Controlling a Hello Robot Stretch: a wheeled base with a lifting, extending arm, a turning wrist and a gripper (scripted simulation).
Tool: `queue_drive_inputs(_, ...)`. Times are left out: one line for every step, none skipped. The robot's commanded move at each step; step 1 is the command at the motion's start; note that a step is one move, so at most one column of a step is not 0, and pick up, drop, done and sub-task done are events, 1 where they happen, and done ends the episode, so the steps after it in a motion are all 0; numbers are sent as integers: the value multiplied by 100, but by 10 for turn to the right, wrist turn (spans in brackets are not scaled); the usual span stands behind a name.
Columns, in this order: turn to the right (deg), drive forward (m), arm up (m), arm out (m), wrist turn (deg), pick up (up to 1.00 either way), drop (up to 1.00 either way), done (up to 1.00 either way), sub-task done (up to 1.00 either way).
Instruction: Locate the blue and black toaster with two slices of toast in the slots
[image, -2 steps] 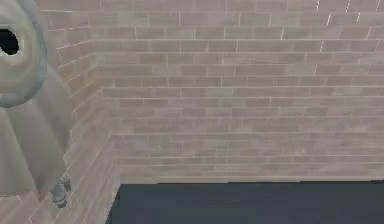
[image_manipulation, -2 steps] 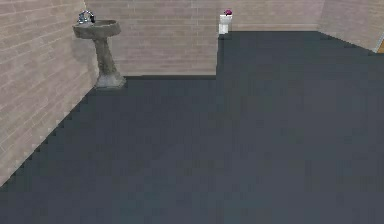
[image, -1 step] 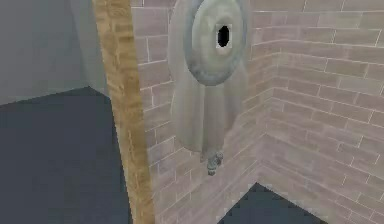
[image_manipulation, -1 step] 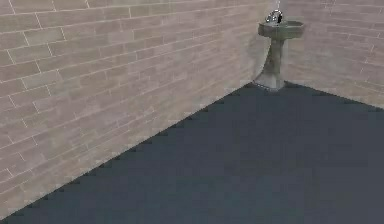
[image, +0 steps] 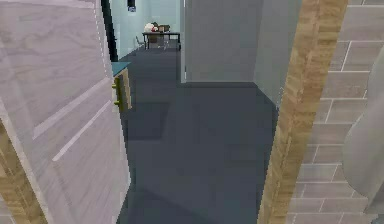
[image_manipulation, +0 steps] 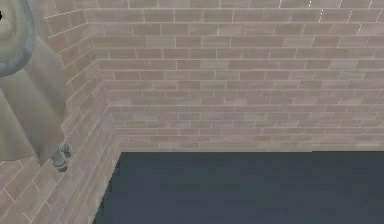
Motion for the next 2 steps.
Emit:
queue_drive_inputs(-60,0,0,0,0,0,0,0,0)
queue_drive_inputs(0,100,0,0,0,0,0,0,0)
